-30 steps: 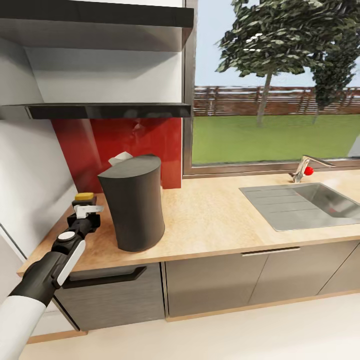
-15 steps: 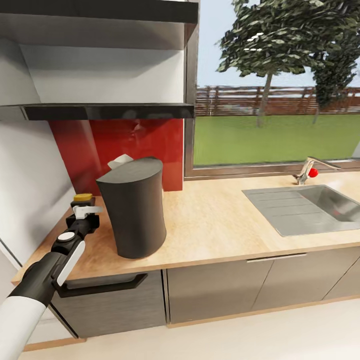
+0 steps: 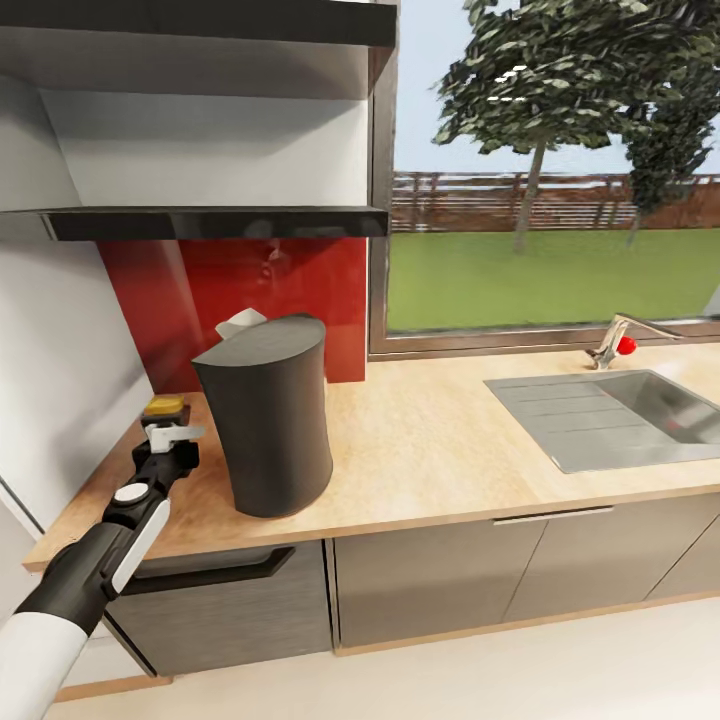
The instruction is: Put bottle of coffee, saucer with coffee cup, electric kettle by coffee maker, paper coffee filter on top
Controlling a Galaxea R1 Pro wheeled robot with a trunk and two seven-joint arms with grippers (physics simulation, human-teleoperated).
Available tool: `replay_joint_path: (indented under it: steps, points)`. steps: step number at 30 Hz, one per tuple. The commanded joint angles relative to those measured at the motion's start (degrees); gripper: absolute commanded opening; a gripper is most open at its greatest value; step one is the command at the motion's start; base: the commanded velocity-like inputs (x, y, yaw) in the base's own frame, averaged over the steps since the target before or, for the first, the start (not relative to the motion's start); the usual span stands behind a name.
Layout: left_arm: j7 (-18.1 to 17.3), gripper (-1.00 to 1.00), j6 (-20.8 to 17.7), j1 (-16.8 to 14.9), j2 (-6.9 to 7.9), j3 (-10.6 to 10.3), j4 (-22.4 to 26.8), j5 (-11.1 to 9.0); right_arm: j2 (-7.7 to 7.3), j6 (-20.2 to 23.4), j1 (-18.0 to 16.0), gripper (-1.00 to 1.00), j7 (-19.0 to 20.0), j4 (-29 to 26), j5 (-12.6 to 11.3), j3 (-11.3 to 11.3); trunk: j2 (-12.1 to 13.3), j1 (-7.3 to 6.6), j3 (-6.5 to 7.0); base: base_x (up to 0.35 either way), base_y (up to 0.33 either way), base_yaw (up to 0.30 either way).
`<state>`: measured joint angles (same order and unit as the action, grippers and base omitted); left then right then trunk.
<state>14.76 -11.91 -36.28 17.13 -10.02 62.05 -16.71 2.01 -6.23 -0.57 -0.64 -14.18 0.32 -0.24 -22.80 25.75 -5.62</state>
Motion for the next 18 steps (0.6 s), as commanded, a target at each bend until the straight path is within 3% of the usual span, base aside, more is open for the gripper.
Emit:
replay_joint_path:
  steps: [1, 18]
  points:
    - [0.41, -1.0, 0.34, 0.27, 0.06, -0.29, 0.1, -0.18, 0.01, -0.18, -0.04, 1.0, -0.07, 0.03, 0.03, -0.03, -0.13, 0.04, -0.12, 0.0, 0.0, 0.0]
    - [0.62, -1.0, 1.46, 1.56, -0.43, -0.18, 0.02, -0.53, -0.25, -0.5, -0.04, 1.0, -0.24, 0.03, -0.02, -0.03, -0.13, 0.04, -0.12, 0.003, 0.0, 0.0]
